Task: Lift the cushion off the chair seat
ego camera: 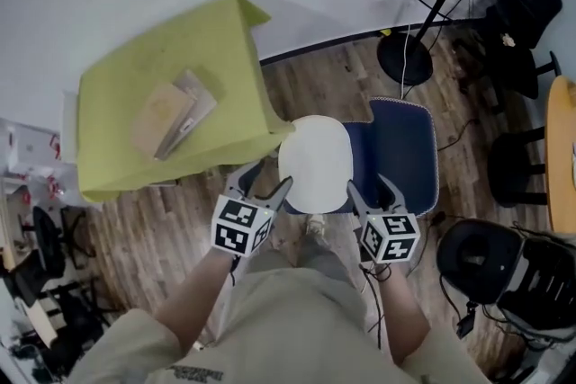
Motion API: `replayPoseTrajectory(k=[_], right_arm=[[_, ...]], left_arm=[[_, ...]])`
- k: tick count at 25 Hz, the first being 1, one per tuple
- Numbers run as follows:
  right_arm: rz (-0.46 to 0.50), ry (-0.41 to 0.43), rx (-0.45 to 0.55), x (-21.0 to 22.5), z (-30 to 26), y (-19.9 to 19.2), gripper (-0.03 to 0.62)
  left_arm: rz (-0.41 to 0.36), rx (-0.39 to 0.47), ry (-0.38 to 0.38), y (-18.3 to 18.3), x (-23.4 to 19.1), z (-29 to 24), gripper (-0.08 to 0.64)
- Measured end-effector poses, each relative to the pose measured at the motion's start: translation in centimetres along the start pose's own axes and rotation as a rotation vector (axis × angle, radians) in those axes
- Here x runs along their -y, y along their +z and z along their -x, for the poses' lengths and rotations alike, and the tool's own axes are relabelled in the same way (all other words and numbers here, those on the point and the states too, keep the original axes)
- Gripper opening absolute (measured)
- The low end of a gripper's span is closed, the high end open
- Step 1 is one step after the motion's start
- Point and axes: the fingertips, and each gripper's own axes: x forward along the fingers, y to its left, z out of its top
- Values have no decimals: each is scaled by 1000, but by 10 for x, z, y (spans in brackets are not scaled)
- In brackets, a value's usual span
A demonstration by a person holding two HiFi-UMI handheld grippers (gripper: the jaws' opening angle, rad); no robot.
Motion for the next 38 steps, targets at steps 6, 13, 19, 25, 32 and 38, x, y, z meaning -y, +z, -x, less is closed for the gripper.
replayPoseTrajectory(k=[6, 13, 19, 25, 32, 38], right_arm=[[-8, 6, -110, 40, -66, -35, 256], [-40, -22, -206, 58, -119, -78, 264], [-41, -80, -258, 80, -162, -111, 287], [-81, -118, -288, 107, -203, -143, 304], [-129, -142, -352, 137, -249, -197, 316], [-145, -147, -402, 157, -280, -248, 321]], left_arm=[[62, -103, 12, -29, -29, -68, 261], [115, -203, -8, -81, -54, -122, 268], [176, -286, -30, -132, -78, -165, 268], [180, -385, -51, -180, -99, -217, 273], [236, -465, -57, -244, -119, -277, 288], [399, -486, -8, -294, -148, -312, 289]])
